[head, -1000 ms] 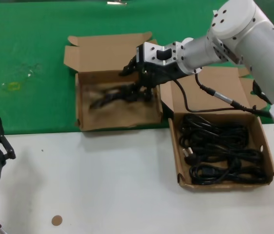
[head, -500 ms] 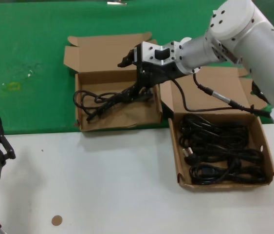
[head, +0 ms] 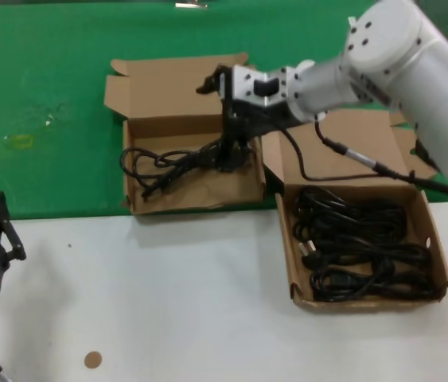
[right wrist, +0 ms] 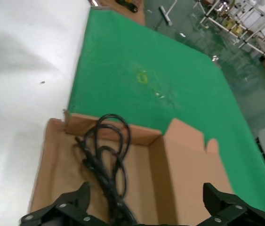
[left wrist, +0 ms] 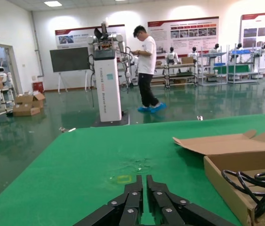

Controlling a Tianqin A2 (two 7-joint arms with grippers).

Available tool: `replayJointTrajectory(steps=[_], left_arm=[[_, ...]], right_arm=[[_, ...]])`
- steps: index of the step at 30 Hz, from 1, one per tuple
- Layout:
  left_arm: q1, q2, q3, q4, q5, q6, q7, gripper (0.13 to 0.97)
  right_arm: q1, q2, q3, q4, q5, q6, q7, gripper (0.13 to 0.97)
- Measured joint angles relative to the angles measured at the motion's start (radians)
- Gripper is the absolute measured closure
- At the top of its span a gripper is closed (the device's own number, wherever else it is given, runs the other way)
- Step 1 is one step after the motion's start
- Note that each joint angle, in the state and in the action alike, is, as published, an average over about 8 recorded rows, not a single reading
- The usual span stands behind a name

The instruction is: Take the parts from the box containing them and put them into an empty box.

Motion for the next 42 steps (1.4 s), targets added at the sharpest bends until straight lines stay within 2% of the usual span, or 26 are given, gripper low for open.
replayJointTrajectory(steps=[4,9,13,18,21,25,33,34,42], left_arm=[[0.000,0.000,0.000,0.000,0.000,0.000,0.000,0.940],[0.000,0.000,0.000,0.000,0.000,0.000,0.000,0.890],[0.000,0.000,0.000,0.000,0.000,0.000,0.000,0.860],[0.000,0.000,0.000,0.000,0.000,0.000,0.000,0.765],[0.000,0.000,0.000,0.000,0.000,0.000,0.000,0.708],[0.000,0.000,0.000,0.000,0.000,0.000,0.000,0.708],[0.000,0.000,0.000,0.000,0.000,0.000,0.000,0.488],[0.000,0.000,0.000,0.000,0.000,0.000,0.000,0.488],[0.000,0.000,0.000,0.000,0.000,0.000,0.000,0.297]], right_arm=[[-0.042,0.006,0.018,0.038,0.015,0.029,0.010,0.307],[-0.118,0.016,0.049,0.107,0.043,0.080,0.027,0.215],[-0.187,0.025,0.078,0.168,0.068,0.126,0.043,0.186],[-0.276,0.037,0.115,0.249,0.100,0.187,0.063,0.139],[-0.329,0.044,0.138,0.298,0.120,0.224,0.076,0.139],[-0.401,0.053,0.167,0.362,0.146,0.272,0.092,0.135],[-0.543,0.072,0.227,0.490,0.198,0.368,0.125,0.129],[-0.561,0.075,0.234,0.507,0.205,0.380,0.129,0.129],[-0.703,0.093,0.294,0.636,0.256,0.477,0.162,0.129]])
